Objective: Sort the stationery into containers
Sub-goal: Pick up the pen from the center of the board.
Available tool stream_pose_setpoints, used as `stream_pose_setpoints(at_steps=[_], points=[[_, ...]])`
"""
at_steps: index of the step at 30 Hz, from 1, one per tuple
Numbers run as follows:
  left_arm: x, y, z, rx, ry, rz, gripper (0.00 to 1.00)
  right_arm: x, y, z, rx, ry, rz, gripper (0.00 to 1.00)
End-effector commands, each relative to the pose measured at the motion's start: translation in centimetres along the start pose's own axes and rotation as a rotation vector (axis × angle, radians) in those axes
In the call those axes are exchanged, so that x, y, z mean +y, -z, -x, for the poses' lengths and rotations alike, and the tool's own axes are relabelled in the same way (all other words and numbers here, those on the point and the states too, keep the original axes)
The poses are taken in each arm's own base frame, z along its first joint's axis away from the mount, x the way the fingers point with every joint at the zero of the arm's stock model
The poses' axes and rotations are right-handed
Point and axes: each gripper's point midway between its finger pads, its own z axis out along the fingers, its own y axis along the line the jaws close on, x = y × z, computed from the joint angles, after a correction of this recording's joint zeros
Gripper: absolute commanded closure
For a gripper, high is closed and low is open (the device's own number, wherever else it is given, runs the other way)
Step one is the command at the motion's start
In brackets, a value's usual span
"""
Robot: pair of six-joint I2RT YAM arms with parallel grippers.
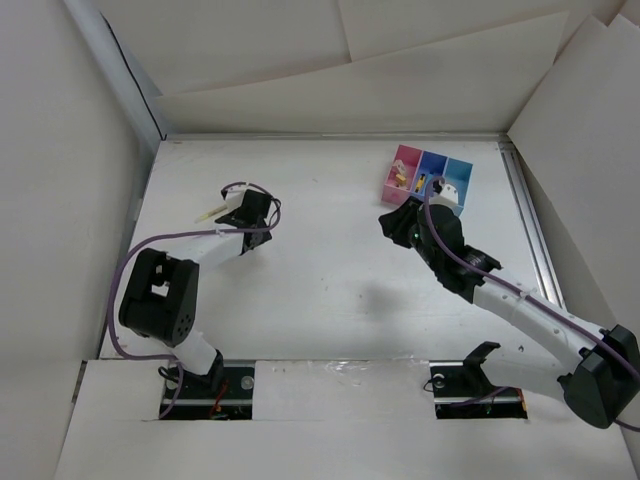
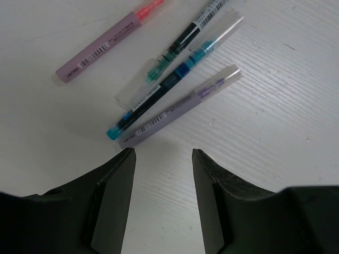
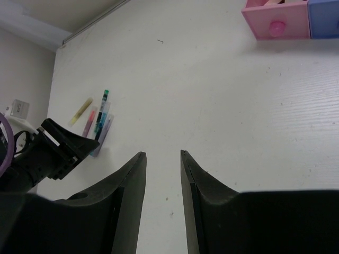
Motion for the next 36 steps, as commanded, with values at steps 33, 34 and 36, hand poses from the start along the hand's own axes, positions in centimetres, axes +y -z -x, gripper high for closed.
stream_pose_setpoints(at_steps=[33, 34, 36], points=[[1.0, -2.4, 0.2, 0.046, -0.001, -0.009, 0.68, 1.5, 0.7, 1.7, -0.058, -0.003, 0.056, 0.61], [1.0, -2.4, 0.2, 0.046, -0.001, -0.009, 0.68, 1.5, 0.7, 1.7, -0.058, -0.003, 0.056, 0.61], [0.9, -2.5, -0.1, 0.059, -0.004, -0.013, 0.68, 1.5, 0.7, 1.7, -0.058, -0.003, 0.056, 0.61]])
